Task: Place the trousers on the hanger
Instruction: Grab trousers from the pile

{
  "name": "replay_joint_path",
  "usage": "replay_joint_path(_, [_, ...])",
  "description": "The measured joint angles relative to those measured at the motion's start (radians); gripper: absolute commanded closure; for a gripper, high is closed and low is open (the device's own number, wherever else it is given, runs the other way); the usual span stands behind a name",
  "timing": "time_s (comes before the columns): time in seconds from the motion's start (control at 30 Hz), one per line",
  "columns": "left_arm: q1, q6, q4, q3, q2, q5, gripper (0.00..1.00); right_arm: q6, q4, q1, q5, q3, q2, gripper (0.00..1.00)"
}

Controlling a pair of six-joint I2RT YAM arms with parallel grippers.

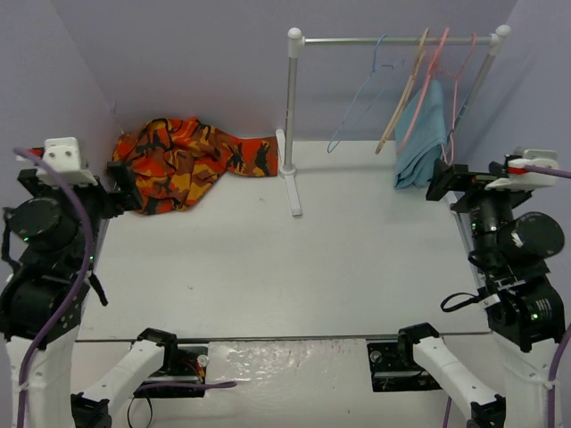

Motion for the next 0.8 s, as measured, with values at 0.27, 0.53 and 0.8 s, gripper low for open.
replay_joint_path(0.27, [0.005, -0.102, 0.011, -0.210, 0.055, 0.028, 0.03, 0.072, 0.015, 0.011, -0.049, -0.134, -0.022, 0.00])
replay_joint_path(0.53, [0.005, -0.206, 0.065, -0.469, -0.081, 0.027, 0.05, 0.113, 0.043, 0.011, -0.097, -0.329, -0.192, 0.32])
replay_joint_path(0.8, [0.005, -0.329, 0.136, -0.687, -0.094, 0.021, 0.07, 0.188, 0.034, 0.011, -0.160, -0.526, -0.325, 0.55])
